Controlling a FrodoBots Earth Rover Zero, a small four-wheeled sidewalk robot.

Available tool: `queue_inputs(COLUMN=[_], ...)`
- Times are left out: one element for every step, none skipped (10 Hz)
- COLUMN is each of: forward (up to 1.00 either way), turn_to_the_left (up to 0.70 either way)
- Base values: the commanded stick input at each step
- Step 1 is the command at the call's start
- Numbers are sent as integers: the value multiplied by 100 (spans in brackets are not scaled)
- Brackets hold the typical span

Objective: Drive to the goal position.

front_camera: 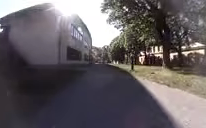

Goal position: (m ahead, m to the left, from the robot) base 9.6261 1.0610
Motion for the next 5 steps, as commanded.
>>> queue_inputs(forward=[45,45,45,45,45], turn_to_the_left=[0,0,0,0,0])
